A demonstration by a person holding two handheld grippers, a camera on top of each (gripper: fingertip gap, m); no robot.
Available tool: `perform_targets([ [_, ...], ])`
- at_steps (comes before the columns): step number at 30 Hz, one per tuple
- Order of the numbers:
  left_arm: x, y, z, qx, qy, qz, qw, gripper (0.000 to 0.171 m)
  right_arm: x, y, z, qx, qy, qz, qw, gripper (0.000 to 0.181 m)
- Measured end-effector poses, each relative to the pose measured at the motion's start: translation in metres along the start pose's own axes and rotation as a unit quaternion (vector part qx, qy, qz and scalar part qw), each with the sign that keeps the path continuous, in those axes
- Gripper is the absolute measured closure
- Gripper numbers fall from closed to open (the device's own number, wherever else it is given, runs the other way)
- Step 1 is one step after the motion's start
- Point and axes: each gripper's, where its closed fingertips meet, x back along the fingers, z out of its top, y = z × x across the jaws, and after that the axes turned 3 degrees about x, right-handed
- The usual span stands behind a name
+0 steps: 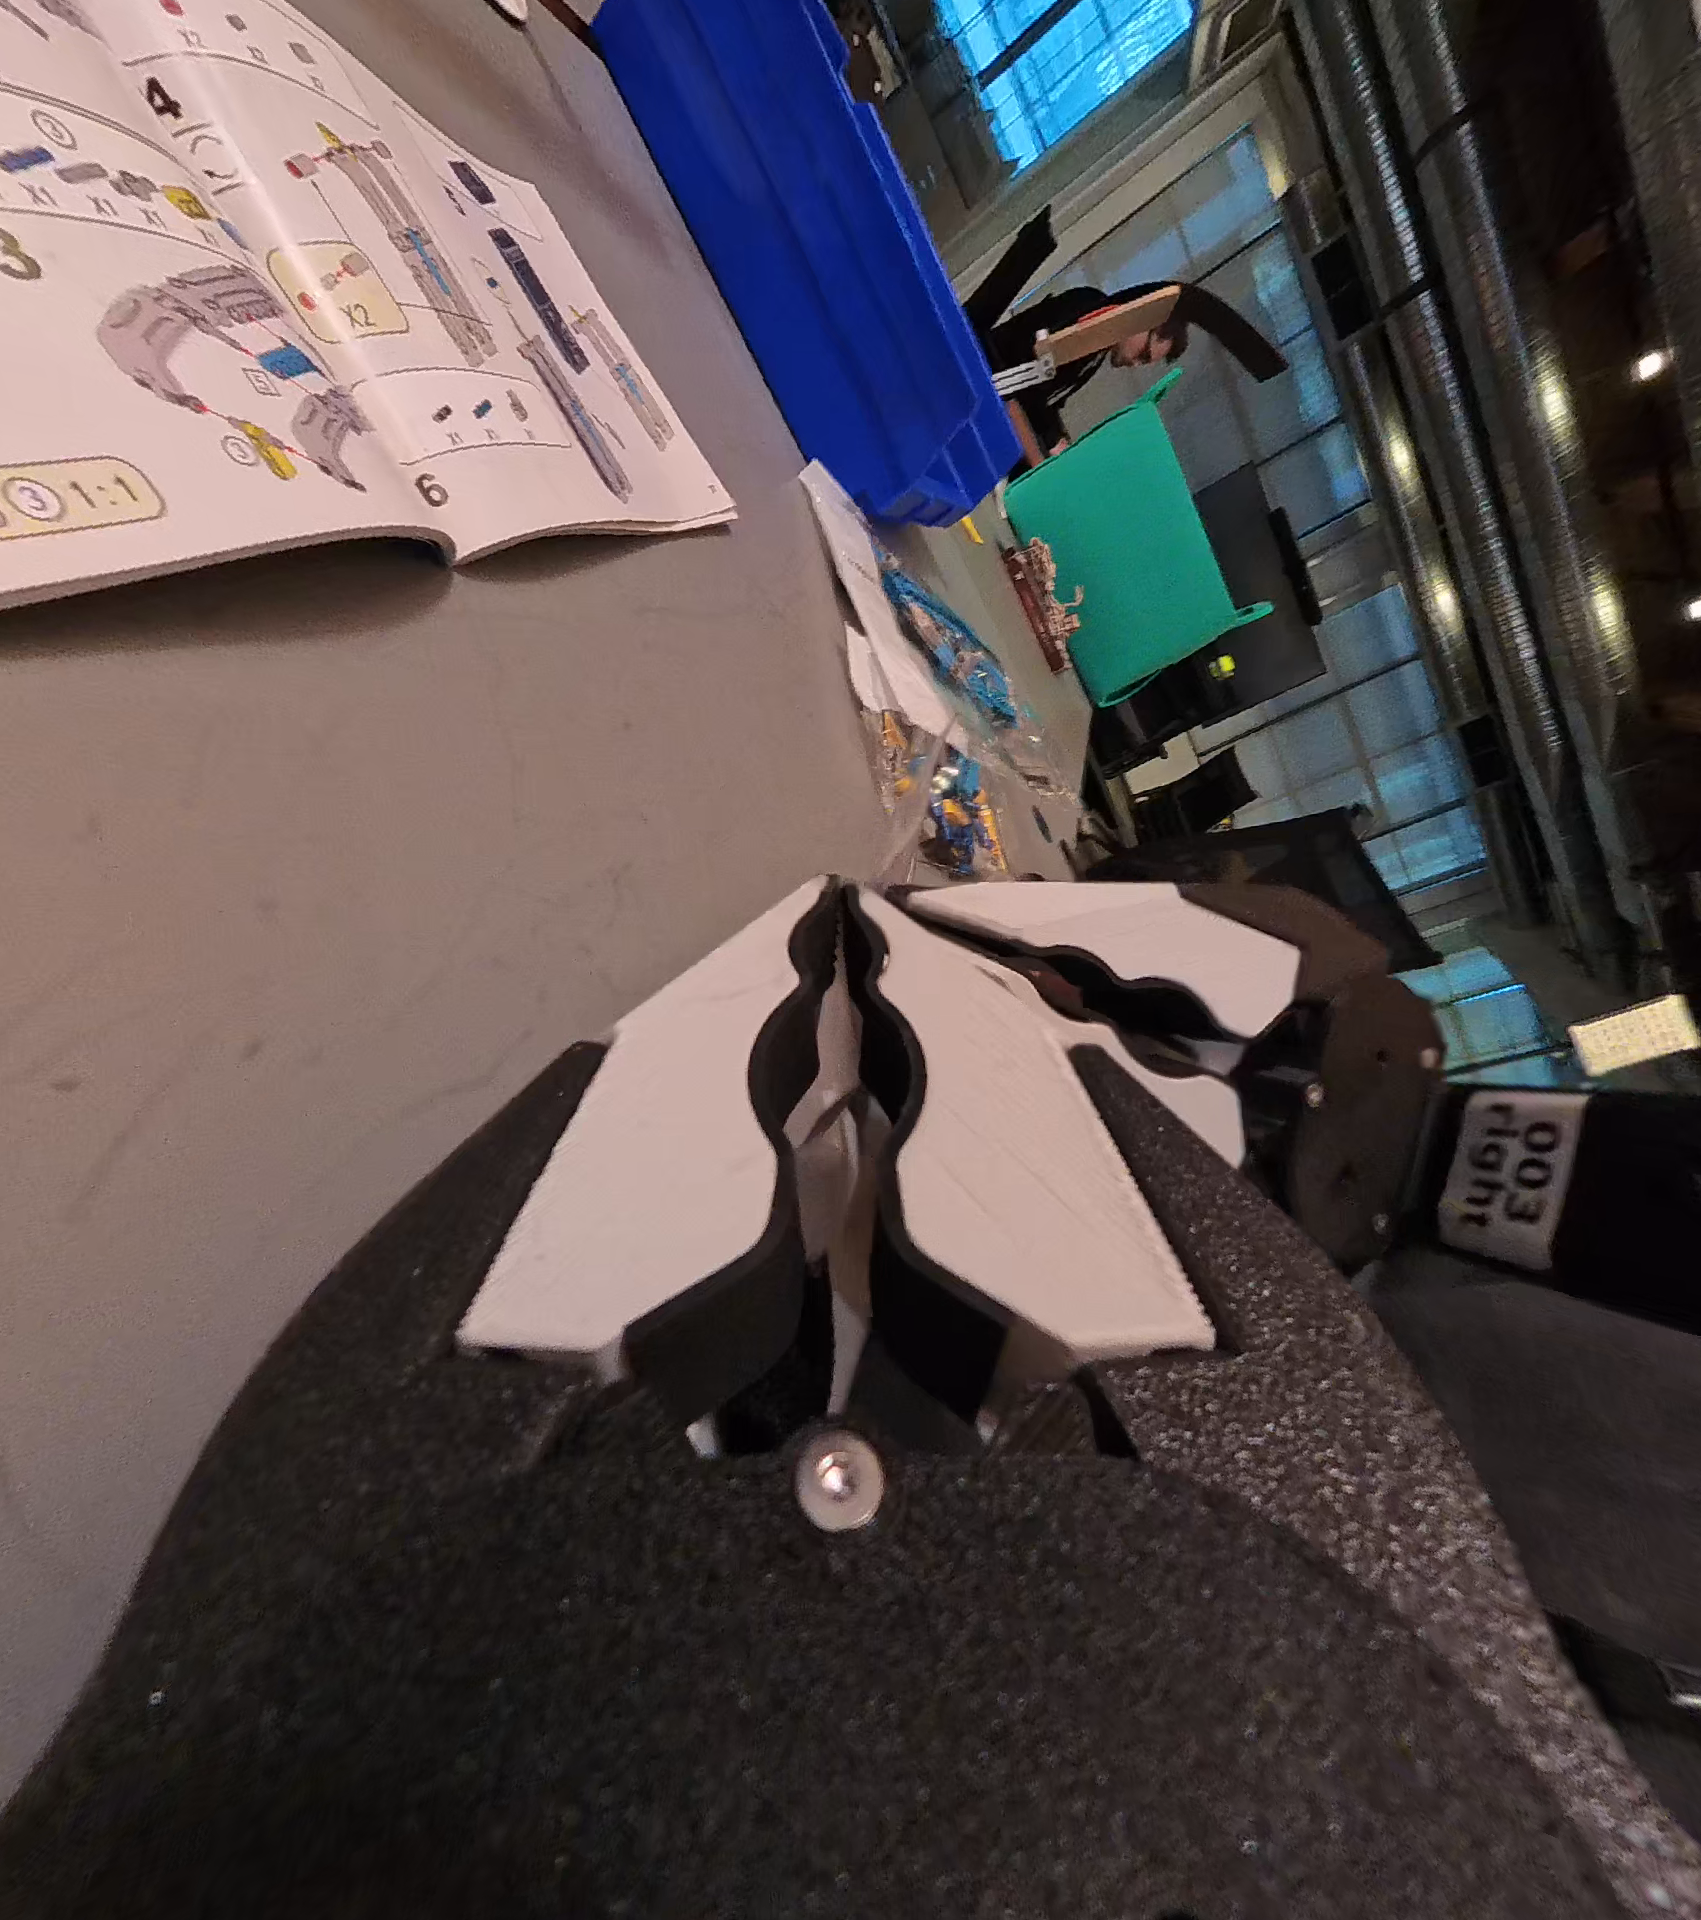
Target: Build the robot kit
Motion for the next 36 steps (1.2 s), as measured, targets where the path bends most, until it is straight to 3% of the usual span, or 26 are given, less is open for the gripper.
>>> perform_targets([
  [5, -0.001, 0.001, -0.001, -0.002, 0.002, 0.001, 1.0, 0.171, 0.004, 0.0, 0.002, -0.006, 0.008, -0.001, 1.0, 0.181],
  [6, 0.001, -0.011, 0.001, 0.002, 0.008, 0.033, 0.999, 0.171, 0.004, -0.002, 0.002, -0.006, 0.011, 0.004, 1.0, 0.181],
  [7, 0.025, -0.063, 0.02, -0.037, 0.061, 0.189, 0.979, 0.171, 0.015, -0.006, 0.019, -0.023, 0.061, 0.02, 0.998, 0.181],
  [8, 0.053, -0.078, 0.038, -0.02, 0.101, 0.219, 0.97, 0.171, 0.025, -0.003, 0.025, -0.062, 0.08, 0.023, 0.995, 0.181],
  [9, 0.067, -0.055, 0.057, -0.002, 0.137, 0.156, 0.978, 0.171, 0.024, 0.005, 0.013, -0.094, 0.061, 0.014, 0.994, 0.181],
  [11, 0.062, -0.022, 0.064, -0.153, 0.108, 0.206, 0.96, 0.171, 0.016, 0.013, 0.004, -0.164, 0.053, 0.052, 0.984, 0.181],
  [12, 0.047, -0.008, 0.06, -0.161, 0.091, 0.17, 0.968, 0.171, 0.008, 0.011, 0.002, -0.179, 0.043, 0.074, 0.98, 0.181],
  [15, 0.044, -0.012, 0.06, -0.108, 0.097, 0.127, 0.981, 0.171, 0.0, 0.001, 0.0, -0.201, 0.029, 0.129, 0.971, 0.181],
  [22, 0.035, -0.006, 0.034, -0.091, 0.063, 0.099, 0.989, 0.171, -0.009, 0.003, 0.012, -0.271, 0.054, 0.212, 0.938, 0.181],
  [24, 0.035, -0.004, 0.032, -0.084, 0.066, 0.092, 0.99, 0.171, -0.014, -0.004, 0.015, -0.265, 0.048, 0.225, 0.936, 0.155],
  [30, 0.034, 0.009, 0.026, -0.068, 0.057, 0.053, 0.995, 0.171, -0.02, -0.014, 0.027, -0.251, 0.045, 0.226, 0.94, 0.144],
  [34, 0.026, 0.016, 0.016, -0.067, 0.03, 0.032, 0.997, 0.171, -0.023, -0.019, 0.028, -0.248, 0.04, 0.236, 0.939, 0.155],
  [36, 0.027, 0.019, 0.014, -0.074, 0.024, 0.025, 0.997, 0.171, -0.019, -0.022, 0.03, -0.263, 0.05, 0.267, 0.926, 0.163],
])
